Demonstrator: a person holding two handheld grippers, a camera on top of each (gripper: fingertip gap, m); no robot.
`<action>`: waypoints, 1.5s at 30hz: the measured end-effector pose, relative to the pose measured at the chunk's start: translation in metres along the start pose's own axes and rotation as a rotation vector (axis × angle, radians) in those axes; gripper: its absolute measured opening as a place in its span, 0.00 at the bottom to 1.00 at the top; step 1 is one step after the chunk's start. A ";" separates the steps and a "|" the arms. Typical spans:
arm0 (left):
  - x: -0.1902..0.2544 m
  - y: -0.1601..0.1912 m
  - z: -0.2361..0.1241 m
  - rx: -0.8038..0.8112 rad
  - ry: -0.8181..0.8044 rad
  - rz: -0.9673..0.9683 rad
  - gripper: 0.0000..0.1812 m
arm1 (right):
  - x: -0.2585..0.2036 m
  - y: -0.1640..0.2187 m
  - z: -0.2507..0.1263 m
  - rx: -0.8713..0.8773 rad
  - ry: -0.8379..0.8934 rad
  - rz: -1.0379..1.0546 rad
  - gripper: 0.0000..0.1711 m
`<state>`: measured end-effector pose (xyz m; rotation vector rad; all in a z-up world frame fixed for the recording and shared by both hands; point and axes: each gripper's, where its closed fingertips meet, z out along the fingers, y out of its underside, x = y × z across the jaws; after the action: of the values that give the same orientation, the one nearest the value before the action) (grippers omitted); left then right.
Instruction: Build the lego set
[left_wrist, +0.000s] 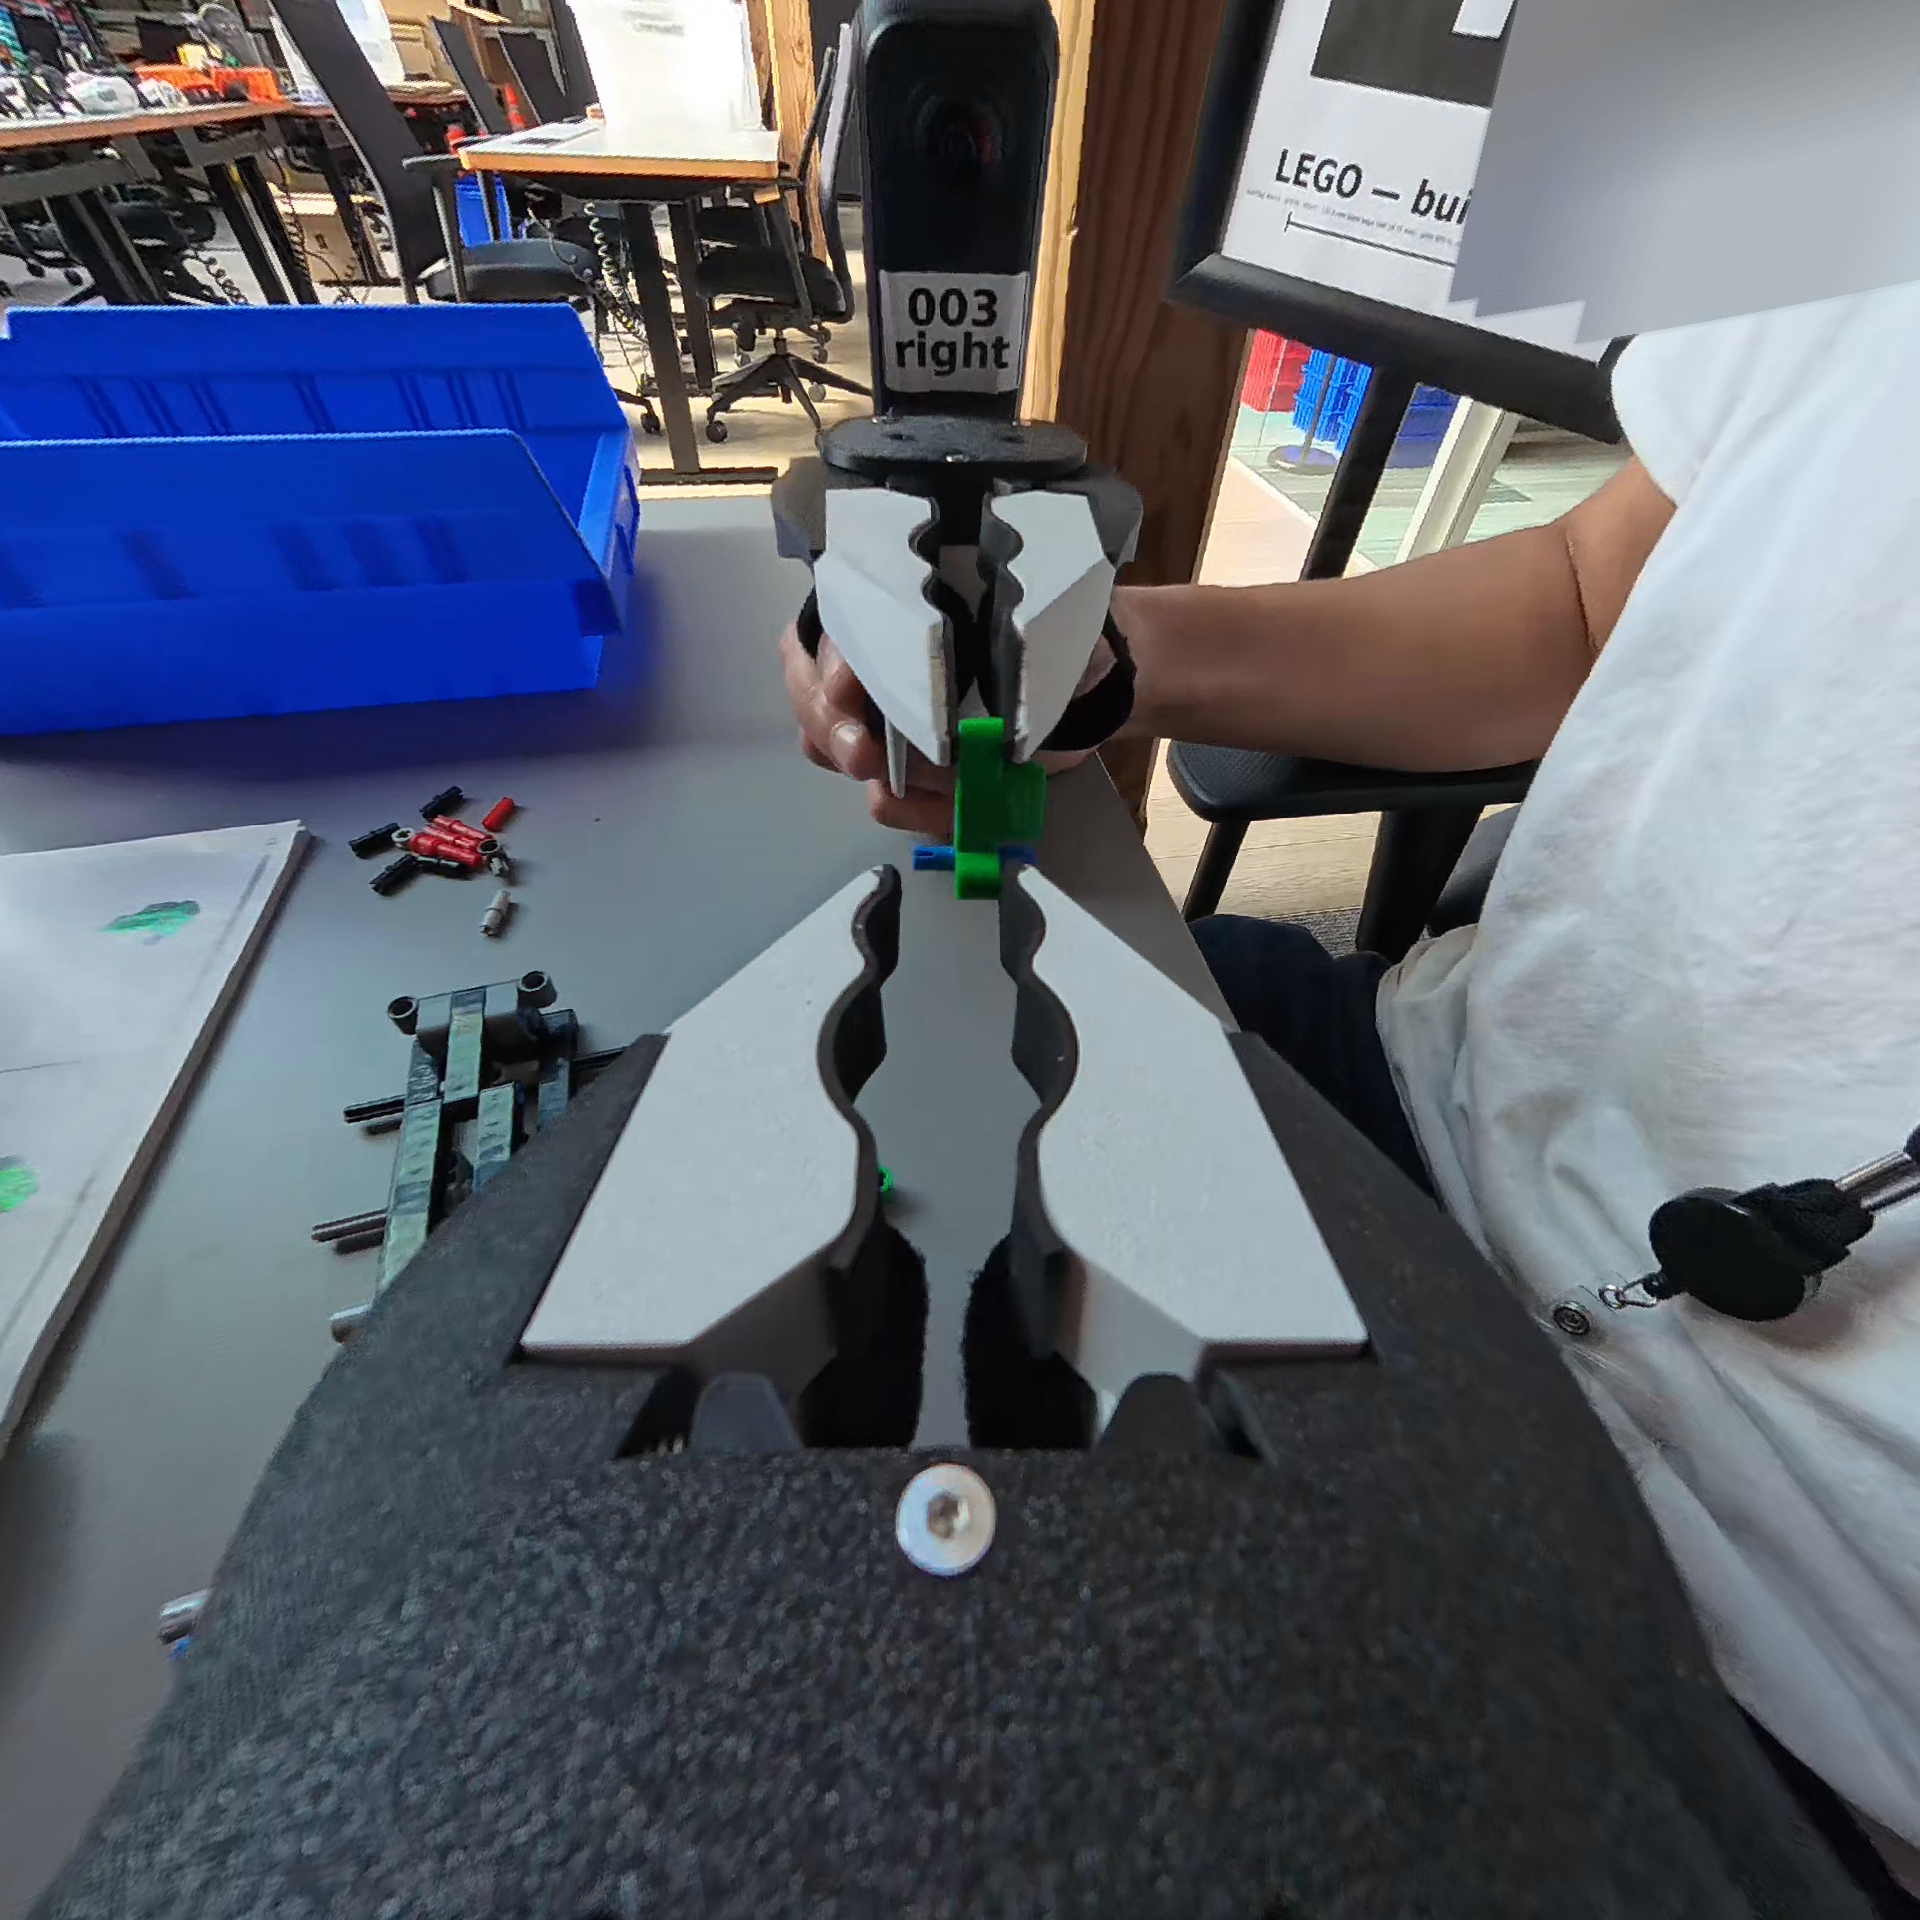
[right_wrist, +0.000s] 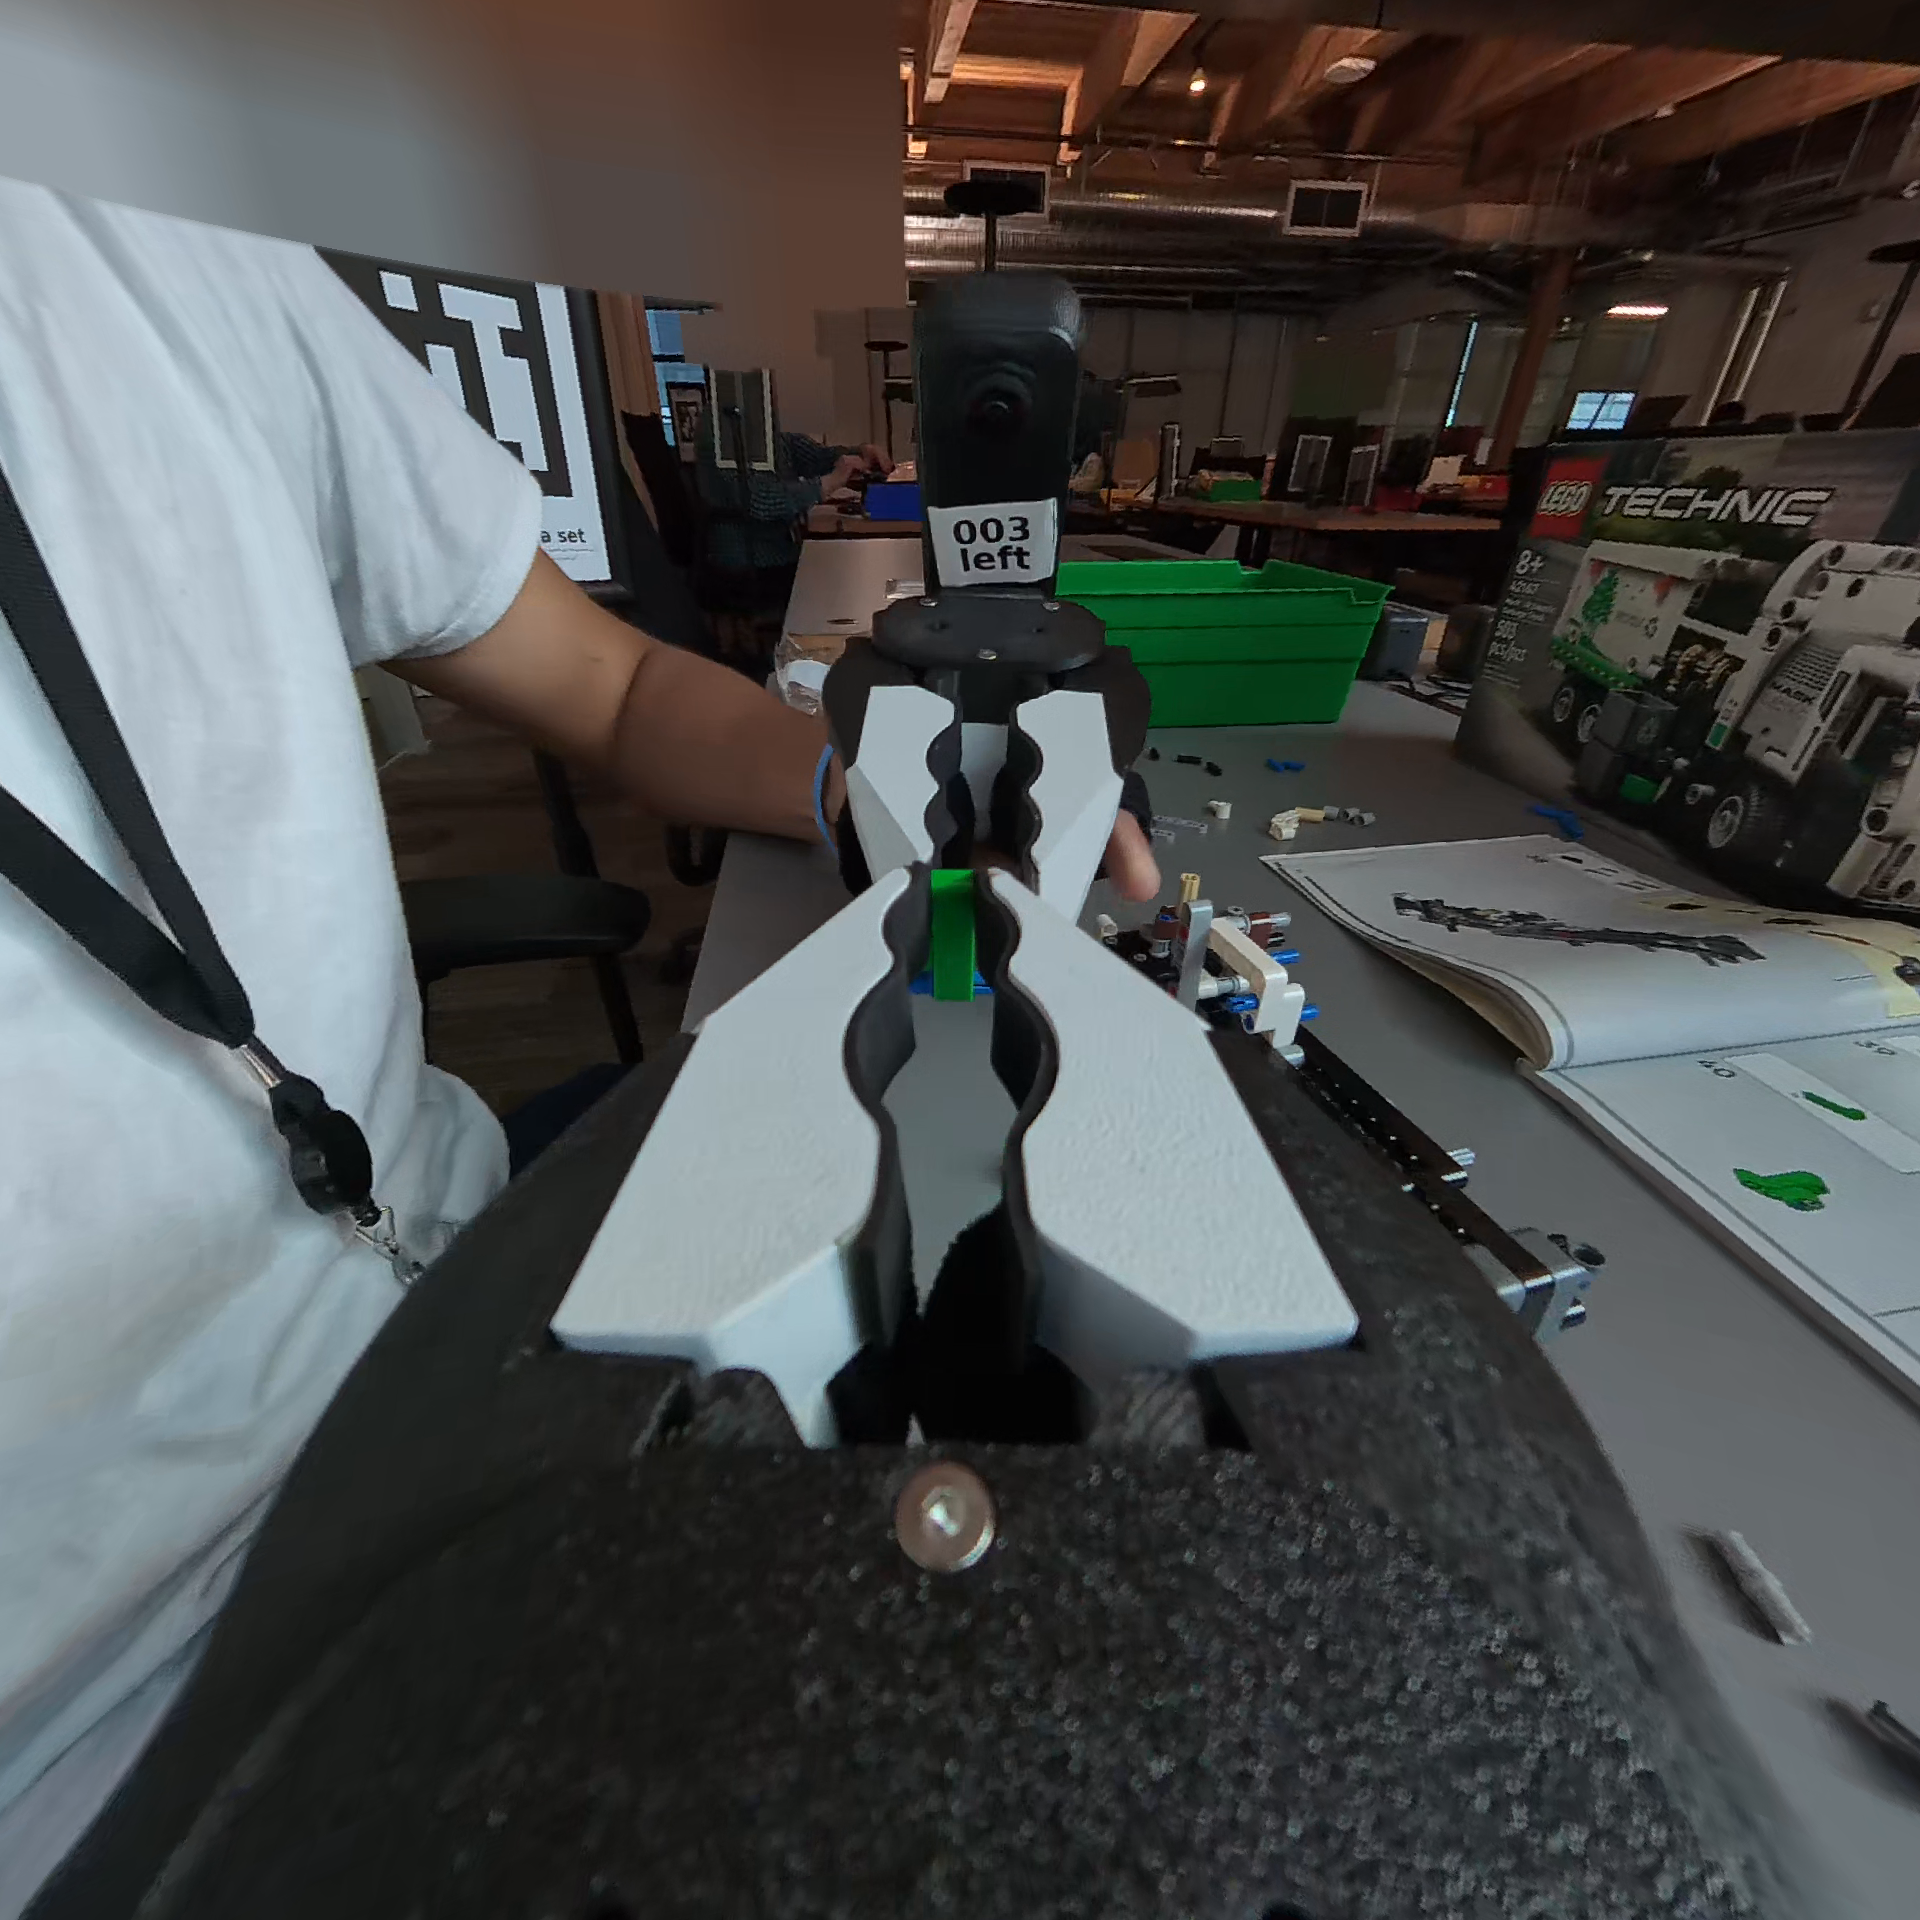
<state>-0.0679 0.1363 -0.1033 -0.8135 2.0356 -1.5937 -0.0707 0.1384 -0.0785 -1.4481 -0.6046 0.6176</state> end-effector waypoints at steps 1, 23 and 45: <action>0.001 0.002 0.001 -0.019 0.001 0.012 0.10 | -0.001 0.001 0.001 -0.008 -0.007 0.002 0.04; 0.016 0.025 0.012 -0.138 0.012 0.171 0.09 | -0.016 0.022 0.011 -0.169 -0.119 0.111 0.04; -0.024 0.055 0.011 -0.309 -0.172 0.073 0.04 | 0.020 0.055 0.003 -0.377 0.098 0.301 0.17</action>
<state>-0.0535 0.1542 -0.1601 -0.9365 2.1850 -1.1428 -0.0599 0.1557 -0.1337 -1.9353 -0.4424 0.6855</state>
